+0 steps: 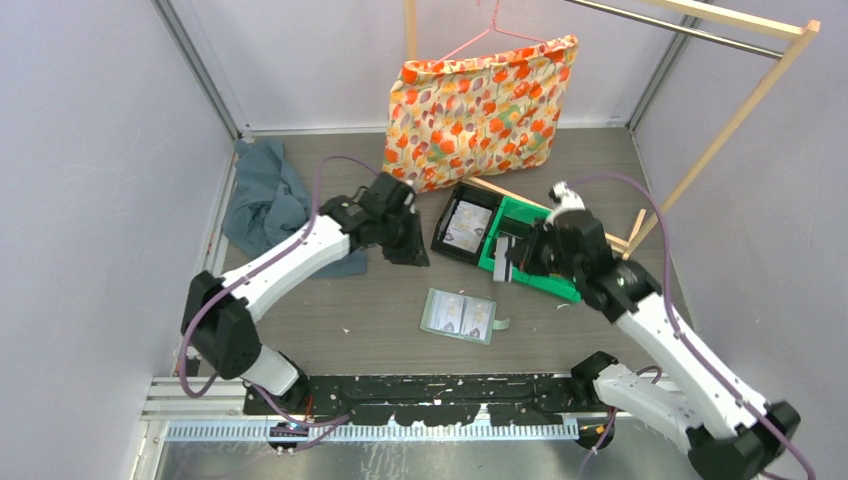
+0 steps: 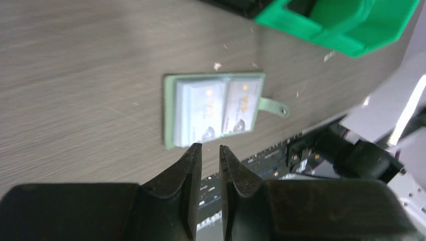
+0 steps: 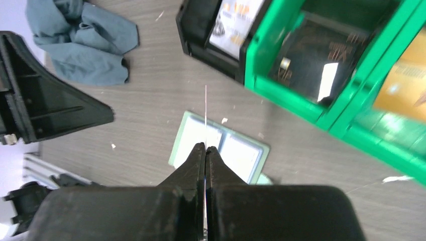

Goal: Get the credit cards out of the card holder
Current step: Place the credit card in the storage box.

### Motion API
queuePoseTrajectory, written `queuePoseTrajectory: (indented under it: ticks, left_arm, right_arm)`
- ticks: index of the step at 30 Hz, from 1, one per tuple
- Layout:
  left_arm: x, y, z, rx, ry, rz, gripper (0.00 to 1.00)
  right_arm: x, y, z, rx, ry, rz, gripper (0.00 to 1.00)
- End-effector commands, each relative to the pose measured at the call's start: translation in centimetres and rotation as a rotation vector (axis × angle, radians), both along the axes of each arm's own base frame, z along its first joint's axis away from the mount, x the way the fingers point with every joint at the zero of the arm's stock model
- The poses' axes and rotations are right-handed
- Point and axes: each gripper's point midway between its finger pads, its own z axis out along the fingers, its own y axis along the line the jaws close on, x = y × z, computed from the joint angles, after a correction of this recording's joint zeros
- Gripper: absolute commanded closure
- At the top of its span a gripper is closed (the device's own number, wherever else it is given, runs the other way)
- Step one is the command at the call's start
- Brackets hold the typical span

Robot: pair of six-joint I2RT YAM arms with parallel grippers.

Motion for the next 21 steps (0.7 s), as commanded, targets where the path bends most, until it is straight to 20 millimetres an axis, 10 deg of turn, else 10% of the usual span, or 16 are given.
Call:
queuePoseTrajectory:
  ticks: [1,9,14,21]
  left_arm:
    - [1.2,5.1,2.4,0.022,-0.061,0.113,0.78]
    - [0.7,8.8,3.5,0.002,-0.106,0.230,0.76]
    - [-0.5,10.7,3.5,-0.025,-0.128,0.300,0.76]
    - [-1.5,12.4,4.3,-0.066,-0.180,0.340,0.75]
  right_arm:
    - [4.5,-0.5,4.0,-0.247,-0.104,0.054,0.99]
    - [14.6,1.8,6.2,-0.560,-0.256,0.051,0.99]
    - [19.7,4.3,4.4,-0.658,-0.383,0.052,0.99]
    - [21.8,6.8,-0.6,-0.840,-0.483,0.173,0.99]
